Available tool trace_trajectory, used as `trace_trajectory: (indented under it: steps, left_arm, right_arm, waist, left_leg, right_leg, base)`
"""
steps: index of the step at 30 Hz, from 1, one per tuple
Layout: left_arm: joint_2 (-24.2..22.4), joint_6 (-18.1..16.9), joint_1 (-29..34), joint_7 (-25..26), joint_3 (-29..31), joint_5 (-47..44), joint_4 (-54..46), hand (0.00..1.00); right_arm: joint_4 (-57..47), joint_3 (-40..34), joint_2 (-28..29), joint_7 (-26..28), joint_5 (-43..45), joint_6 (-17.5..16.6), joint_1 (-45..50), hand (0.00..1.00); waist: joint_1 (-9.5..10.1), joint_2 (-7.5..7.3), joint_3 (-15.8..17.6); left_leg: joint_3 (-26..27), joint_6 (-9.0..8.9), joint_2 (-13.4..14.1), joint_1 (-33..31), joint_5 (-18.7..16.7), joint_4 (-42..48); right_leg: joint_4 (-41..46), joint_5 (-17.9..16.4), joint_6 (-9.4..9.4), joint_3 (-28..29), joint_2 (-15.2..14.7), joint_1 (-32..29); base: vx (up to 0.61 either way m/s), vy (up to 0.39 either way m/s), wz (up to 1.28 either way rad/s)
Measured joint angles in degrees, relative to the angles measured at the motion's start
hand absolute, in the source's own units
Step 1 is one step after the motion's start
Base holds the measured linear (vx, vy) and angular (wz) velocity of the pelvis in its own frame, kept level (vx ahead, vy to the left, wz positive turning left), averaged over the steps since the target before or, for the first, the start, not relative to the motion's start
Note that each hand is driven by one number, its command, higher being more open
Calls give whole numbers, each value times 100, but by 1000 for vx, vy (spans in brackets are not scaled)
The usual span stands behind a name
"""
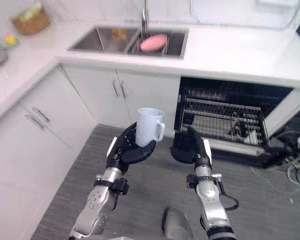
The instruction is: Walk over to the sink, pick up the cup, carry it to the dishwasher, place the cup inside the dishwasher, then close the dishwasher door
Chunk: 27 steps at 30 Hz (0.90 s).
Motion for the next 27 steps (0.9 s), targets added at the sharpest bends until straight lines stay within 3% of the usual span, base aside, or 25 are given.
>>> trace_trajectory:
  steps: [2,3,4,5,6,7,8,9,11,13,14,16,17,18,19,21,22,24,27]
  left_arm:
    - [17,-41,1,-13,-40,43,-4,30]
    - [13,-38,3,-16,-63,108,2,30]
    - [13,-32,4,-22,-69,111,11,30]
    - [13,-10,4,-34,-79,115,22,30]
    - [-10,-11,12,-33,-77,162,7,30]
    - [-11,-14,22,-28,-68,211,-10,30]
    - [73,-7,40,-8,-31,246,14,30]
    - [117,31,46,24,11,277,-3,30]
    - [125,39,-39,50,54,330,-16,30]
    - [123,57,-27,134,69,330,-20,30]
    - [131,58,-27,147,122,331,-49,30]
    - [155,61,-26,221,173,331,-187,30]
    - [160,60,-27,249,200,332,-273,30]
    - [164,57,-35,275,246,333,-387,30]
    - [165,35,-90,293,304,334,-457,30]
    - [170,10,-208,365,361,332,-459,30]
    - [204,-31,-219,399,389,330,-451,30]
    - [147,-28,-195,413,382,331,-377,30]
    - [95,-28,-216,388,396,332,-314,30]
  right_arm:
    - [-251,-58,38,-31,9,-168,-51,90]
    - [-335,-69,52,-30,11,-258,-105,90]
    - [-334,-76,55,-31,11,-281,-146,90]
    - [-307,-84,58,-31,19,-283,-173,90]
    - [-217,-87,37,-30,22,-290,-176,90]
    - [-176,-87,-5,-26,23,-288,-177,90]
    - [29,-37,83,-7,29,-265,-179,90]
    - [53,2,171,8,109,-208,-88,90]
    - [58,58,196,27,188,-208,-147,90]
    - [58,152,196,75,186,-209,-213,90]
    - [88,251,220,112,185,-209,-292,90]
    - [122,440,222,154,181,-209,-438,90]
    - [177,529,227,185,178,-210,-532,90]
    - [306,638,239,230,177,-210,-690,90]
    - [439,708,271,259,177,-210,-852,90]
    - [490,721,330,279,182,-210,-986,90]
    - [458,745,347,279,182,-212,-991,90]
    - [401,752,225,291,183,-211,-927,90]
    - [124,606,162,323,252,-211,-588,90]
  waist:
    - [6,-28,-28]
    - [41,-50,-32]
    - [50,-60,-24]
    - [102,-67,-20]
    - [146,-43,-30]
    - [149,26,-54]
    - [177,-76,-62]
    - [110,-227,-85]
    - [137,-357,-42]
    - [150,-363,-55]
    - [191,-373,-54]
    - [255,-381,-59]
    - [253,-377,-62]
    - [227,-374,-66]
    - [229,-378,-77]
    - [187,-378,-98]
    - [122,-491,-141]
    - [123,-317,-224]
    - [87,-302,-236]
  left_leg:
    - [-57,186,16,-650,-412,20]
    - [-116,250,-77,-1028,-616,-380]
    - [-248,256,-197,-1207,-679,-670]
    - [-627,220,-505,-1425,-681,-1471]
    - [-1125,77,-786,-1420,-389,-2636]
    - [-1396,31,-832,-1349,76,-3349]
    - [-1215,125,-930,-1070,689,-3451]
    - [-1169,185,-1062,-976,587,-3447]
    - [-1164,230,-1138,-1041,299,-3156]
    - [-1108,298,-1207,-889,43,-3124]
    - [-830,353,-1220,-706,-42,-3242]
    - [-328,409,-1254,-398,-79,-3505]
    - [-117,419,-1283,-240,-75,-3658]
    - [117,446,-1281,-48,-59,-3868]
    - [325,452,-1236,73,-54,-4030]
    - [462,445,-1160,120,-51,-4104]
    - [381,412,-1229,120,-70,-4072]
    - [215,209,-1039,117,-200,-3975]
    - [261,183,-629,35,-207,-3302]
  right_leg:
    - [-230,-91,56,132,-29,304]
    - [-273,-154,147,303,-101,404]
    - [-276,-198,203,397,-146,453]
    - [-205,-295,359,612,-257,511]
    - [24,-462,594,862,-322,505]
    - [171,-596,668,983,-282,477]
    - [359,-831,784,1283,-372,536]
    - [206,-831,800,1418,-490,624]
    - [122,-864,877,1627,-569,624]
    - [252,-854,896,1868,-619,587]
    - [688,-840,942,1961,-643,353]
    - [1404,-711,1189,1606,-825,-160]
    - [1573,-642,1149,1104,-1045,-311]
    - [1680,-574,954,226,-1361,-417]
    - [1784,-754,600,-624,-1585,-524]
    - [1592,-872,364,-1397,-1677,-673]
    - [1145,-510,448,-1542,-1602,-670]
    - [949,-510,491,-1484,-1325,-550]
    - [487,-452,420,-1444,-941,-207]
  base:
    - [389,73,-46]
    - [378,117,-49]
    - [372,191,-70]
    - [374,254,-86]
    - [367,281,-93]
    - [379,326,-101]
    - [435,312,-70]
    - [416,273,-54]
    - [276,150,-46]
    - [213,154,-75]
    - [121,119,-98]
    - [118,134,-119]
    - [108,104,-119]
    - [123,65,-121]
    - [110,36,-100]
    - [90,-58,-64]
    - [109,-120,-39]
    - [131,-136,-37]
    - [126,-123,-36]
